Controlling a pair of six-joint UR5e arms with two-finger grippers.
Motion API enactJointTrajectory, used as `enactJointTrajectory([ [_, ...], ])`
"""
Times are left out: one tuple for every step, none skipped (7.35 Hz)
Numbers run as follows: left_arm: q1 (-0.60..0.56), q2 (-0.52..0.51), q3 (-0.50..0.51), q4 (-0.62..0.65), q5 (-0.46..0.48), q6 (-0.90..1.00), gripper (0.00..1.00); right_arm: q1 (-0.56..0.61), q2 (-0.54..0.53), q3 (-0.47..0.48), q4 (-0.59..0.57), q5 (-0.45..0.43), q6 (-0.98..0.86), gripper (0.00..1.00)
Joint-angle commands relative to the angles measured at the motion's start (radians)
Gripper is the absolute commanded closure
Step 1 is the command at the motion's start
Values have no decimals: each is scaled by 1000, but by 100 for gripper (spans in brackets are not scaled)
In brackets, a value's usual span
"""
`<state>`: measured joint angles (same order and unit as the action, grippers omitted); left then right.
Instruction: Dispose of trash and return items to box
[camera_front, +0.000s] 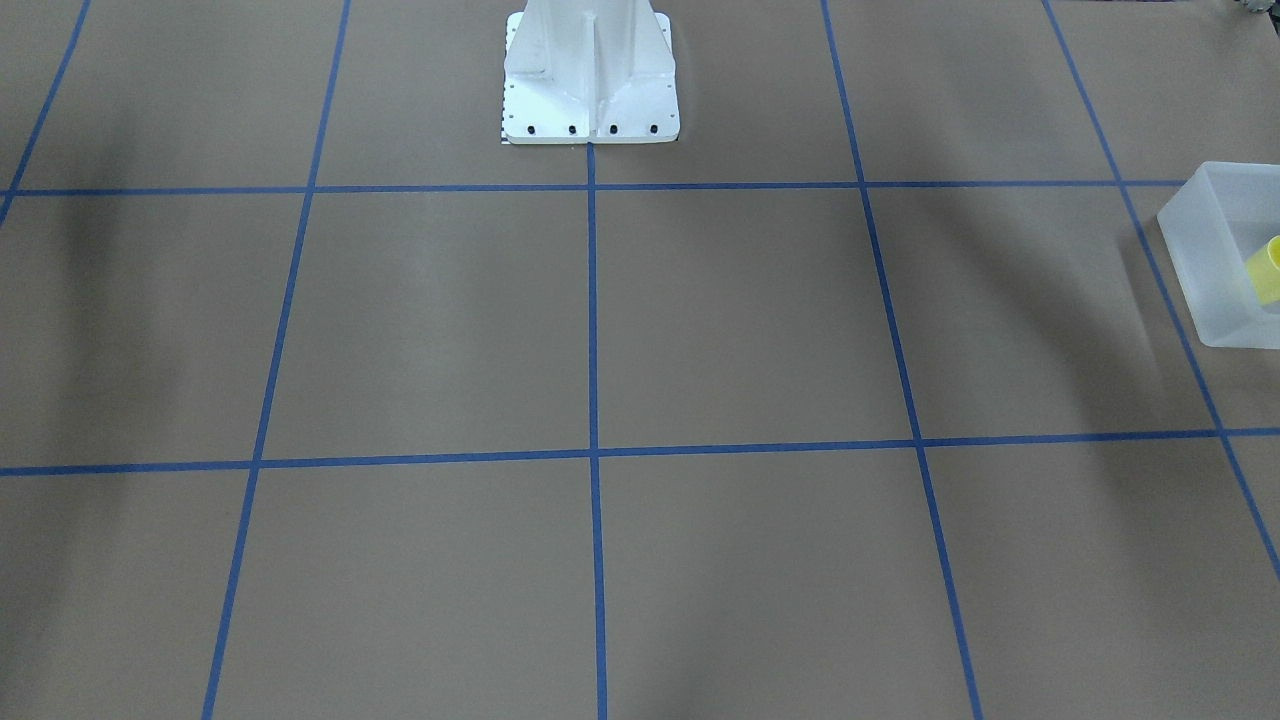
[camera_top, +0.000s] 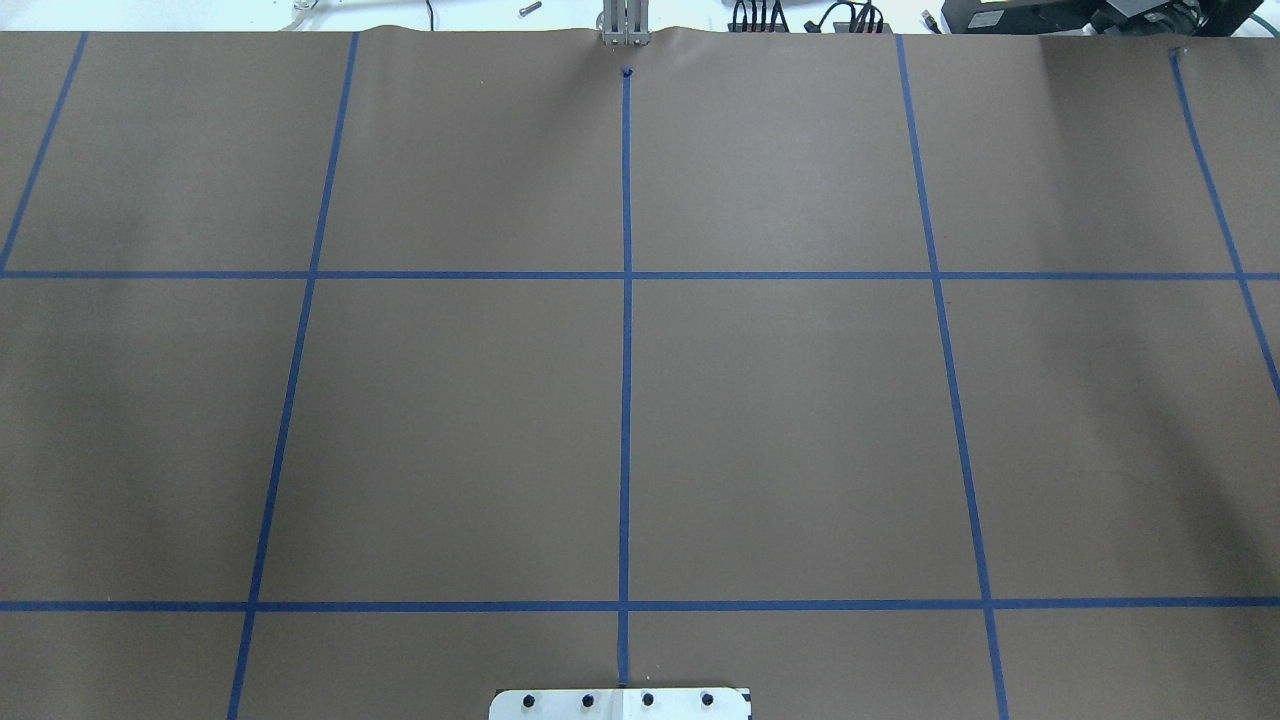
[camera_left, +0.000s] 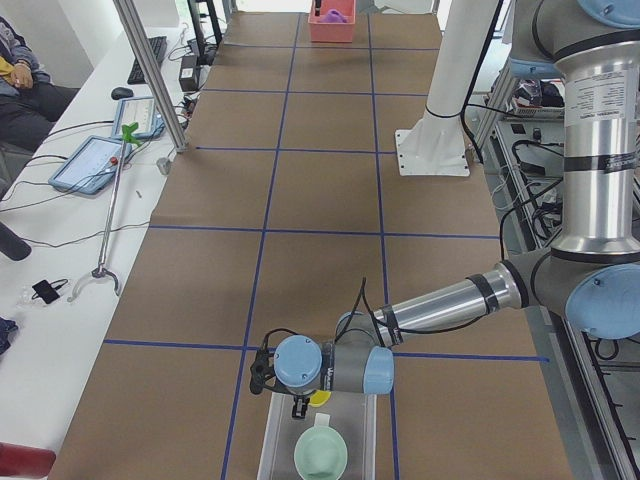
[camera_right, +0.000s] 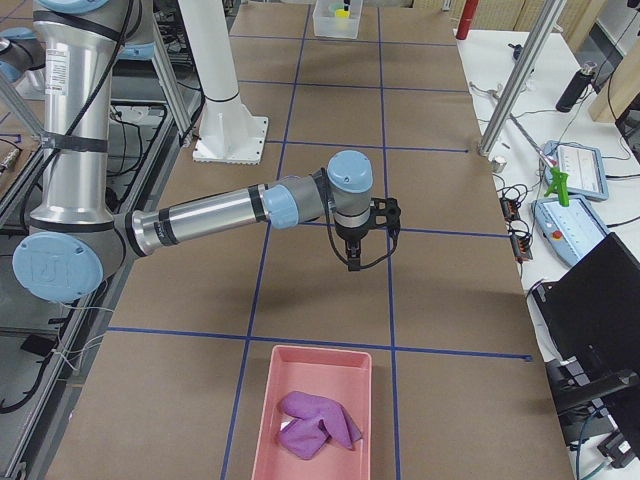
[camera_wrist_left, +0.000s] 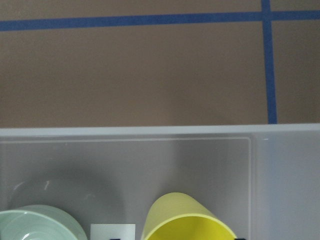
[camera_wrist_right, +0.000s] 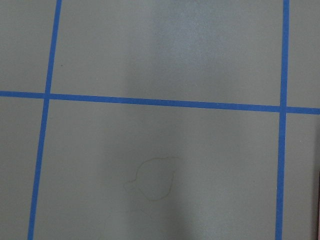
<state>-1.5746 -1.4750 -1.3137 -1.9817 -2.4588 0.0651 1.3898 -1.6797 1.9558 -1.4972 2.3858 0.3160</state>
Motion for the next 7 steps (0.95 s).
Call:
enactJointTrajectory([
  [-7,16,-179,127,3,-8,2,0,0,2,0,0,0,0],
  [-7,59,-357,262,20,-60,2,0,0,5,0,-2,0,0],
  [-1,99,-503,283,65,-146,2,0,0,17,0,-13,-3,0],
  [7,116,-572,282,67,-186,2,0,0,20,0,-23,-3,0],
  [37,111,-616,284,70,-192,2,0,-1,21,0,-39,-5,0],
  [51,107,-639,284,75,-233,2,0,-6,21,0,-81,-12,0],
  [68,108,-659,284,99,-240,2,-2,-6,20,-2,-89,-14,0],
])
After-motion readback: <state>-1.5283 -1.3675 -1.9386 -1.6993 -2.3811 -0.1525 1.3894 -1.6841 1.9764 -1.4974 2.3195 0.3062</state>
